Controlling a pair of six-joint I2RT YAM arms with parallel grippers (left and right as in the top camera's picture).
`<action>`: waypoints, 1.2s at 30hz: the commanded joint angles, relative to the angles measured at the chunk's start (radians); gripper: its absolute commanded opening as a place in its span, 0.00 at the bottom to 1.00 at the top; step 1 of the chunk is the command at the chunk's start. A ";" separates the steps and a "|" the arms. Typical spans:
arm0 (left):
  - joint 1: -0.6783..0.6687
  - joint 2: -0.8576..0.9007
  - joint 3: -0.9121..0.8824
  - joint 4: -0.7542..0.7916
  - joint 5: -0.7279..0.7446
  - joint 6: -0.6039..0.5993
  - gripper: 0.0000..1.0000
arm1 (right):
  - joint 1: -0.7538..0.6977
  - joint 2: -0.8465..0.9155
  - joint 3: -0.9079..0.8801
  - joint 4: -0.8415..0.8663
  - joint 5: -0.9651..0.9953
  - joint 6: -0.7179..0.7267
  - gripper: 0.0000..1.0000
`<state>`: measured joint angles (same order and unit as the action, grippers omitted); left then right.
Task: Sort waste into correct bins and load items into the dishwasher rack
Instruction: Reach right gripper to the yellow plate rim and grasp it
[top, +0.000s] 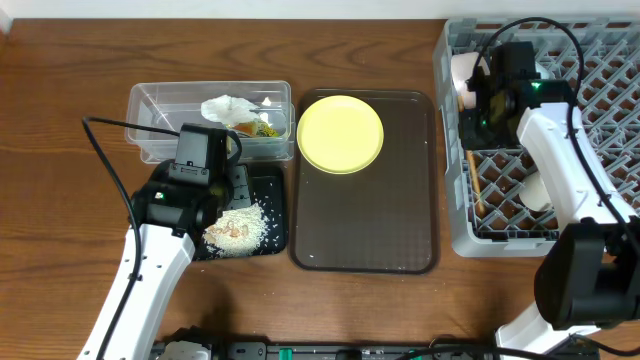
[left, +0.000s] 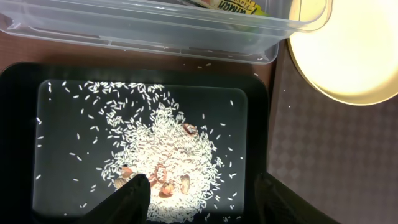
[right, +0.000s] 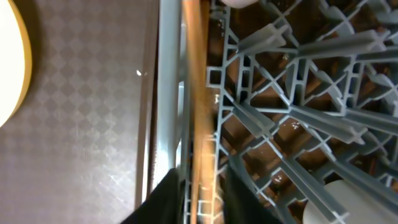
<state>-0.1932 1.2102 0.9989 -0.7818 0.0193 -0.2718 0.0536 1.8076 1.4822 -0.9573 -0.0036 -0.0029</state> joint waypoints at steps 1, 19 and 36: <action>0.003 0.002 0.006 -0.002 -0.008 0.009 0.57 | 0.000 -0.013 0.018 0.003 -0.001 -0.014 0.31; 0.003 0.002 0.006 -0.003 -0.008 0.009 0.58 | 0.231 -0.016 -0.027 0.180 -0.119 0.165 0.44; 0.003 0.002 0.006 -0.003 -0.008 0.009 0.57 | 0.375 0.254 -0.106 0.432 0.014 0.497 0.43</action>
<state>-0.1932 1.2102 0.9989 -0.7818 0.0193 -0.2718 0.4046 2.0232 1.3834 -0.5407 -0.0082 0.4202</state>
